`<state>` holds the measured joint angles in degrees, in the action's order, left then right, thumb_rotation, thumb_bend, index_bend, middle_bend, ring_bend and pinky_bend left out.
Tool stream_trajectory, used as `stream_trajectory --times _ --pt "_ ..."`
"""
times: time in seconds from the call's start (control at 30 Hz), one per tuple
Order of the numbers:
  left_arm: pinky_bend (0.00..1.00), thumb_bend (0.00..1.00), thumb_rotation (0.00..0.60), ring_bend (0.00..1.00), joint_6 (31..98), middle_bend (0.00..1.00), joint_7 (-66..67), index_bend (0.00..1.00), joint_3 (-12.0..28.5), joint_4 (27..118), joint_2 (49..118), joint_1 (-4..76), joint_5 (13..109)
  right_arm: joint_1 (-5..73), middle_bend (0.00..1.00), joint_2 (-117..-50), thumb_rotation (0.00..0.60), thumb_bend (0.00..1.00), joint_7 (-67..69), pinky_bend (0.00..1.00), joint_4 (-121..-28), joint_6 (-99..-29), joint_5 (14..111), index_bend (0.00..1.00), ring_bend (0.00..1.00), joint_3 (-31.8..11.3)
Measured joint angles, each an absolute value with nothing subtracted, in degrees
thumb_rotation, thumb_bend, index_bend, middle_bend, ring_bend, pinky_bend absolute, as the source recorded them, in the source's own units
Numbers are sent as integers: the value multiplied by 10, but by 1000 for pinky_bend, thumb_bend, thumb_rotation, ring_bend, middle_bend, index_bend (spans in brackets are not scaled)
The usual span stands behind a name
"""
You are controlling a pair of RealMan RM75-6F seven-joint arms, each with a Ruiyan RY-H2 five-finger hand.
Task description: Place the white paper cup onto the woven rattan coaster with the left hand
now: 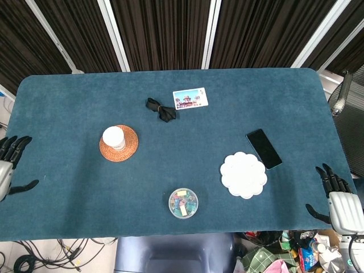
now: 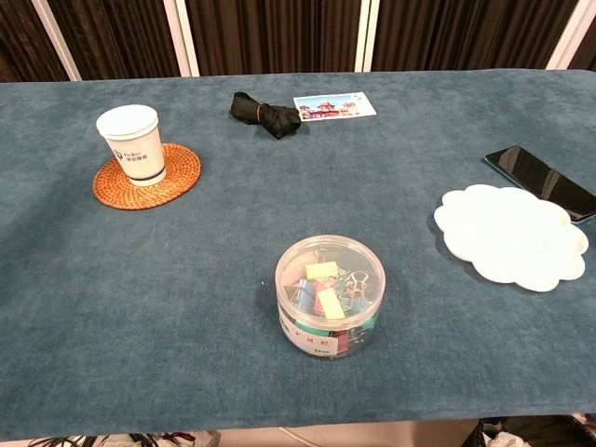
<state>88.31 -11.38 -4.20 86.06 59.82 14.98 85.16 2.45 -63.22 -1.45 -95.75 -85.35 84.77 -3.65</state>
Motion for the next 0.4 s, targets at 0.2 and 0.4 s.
stream_trajectory --times 0.2,0.4 --pt "0 111 600 0 907 105 -89 77 -44 857 611 123 859 25 0 -632 600 123 -14 162 -955 -853 848 4 125 -37" --pt "0 110 600 0 908 107 -85 85 -45 862 606 109 869 26 0 -633 600 124 -21 162 -961 -854 848 4 125 -38"
